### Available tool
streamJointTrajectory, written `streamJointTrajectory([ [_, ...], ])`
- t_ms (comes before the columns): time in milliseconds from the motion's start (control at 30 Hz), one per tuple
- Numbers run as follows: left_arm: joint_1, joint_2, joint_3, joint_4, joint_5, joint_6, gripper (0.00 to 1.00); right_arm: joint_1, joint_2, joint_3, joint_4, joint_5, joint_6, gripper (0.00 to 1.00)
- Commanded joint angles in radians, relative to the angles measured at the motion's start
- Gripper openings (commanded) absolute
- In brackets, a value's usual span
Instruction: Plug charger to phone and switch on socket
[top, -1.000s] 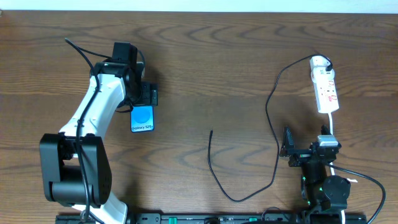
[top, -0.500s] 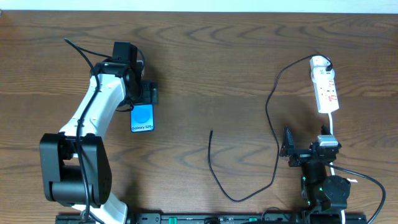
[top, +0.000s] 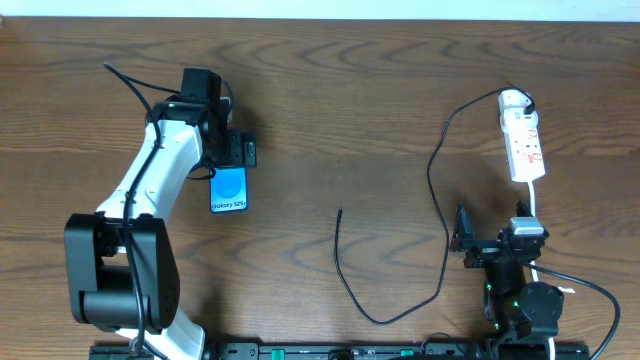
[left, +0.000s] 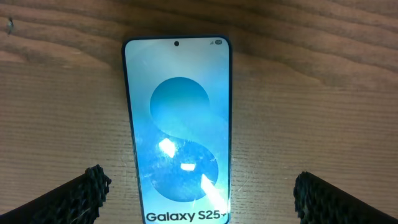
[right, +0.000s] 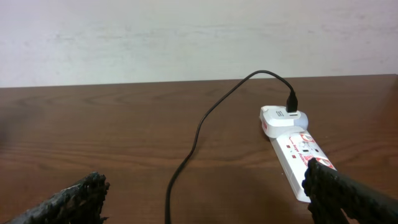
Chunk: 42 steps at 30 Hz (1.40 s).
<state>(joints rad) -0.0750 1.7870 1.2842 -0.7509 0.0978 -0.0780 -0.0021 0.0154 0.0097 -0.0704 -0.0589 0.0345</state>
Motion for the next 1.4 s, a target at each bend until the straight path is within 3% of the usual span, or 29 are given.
streamJointTrajectory([
  [0, -0.002, 0.013, -0.013, 0.004, -0.014, 0.001, 0.98, 0.006, -0.003, -0.004, -0.001, 0.004, 0.010, 0.99],
  [1367, -0.002, 0.071, -0.013, -0.026, -0.032, -0.055, 0.98, 0.006, -0.003, -0.004, -0.002, 0.004, 0.010, 0.99],
])
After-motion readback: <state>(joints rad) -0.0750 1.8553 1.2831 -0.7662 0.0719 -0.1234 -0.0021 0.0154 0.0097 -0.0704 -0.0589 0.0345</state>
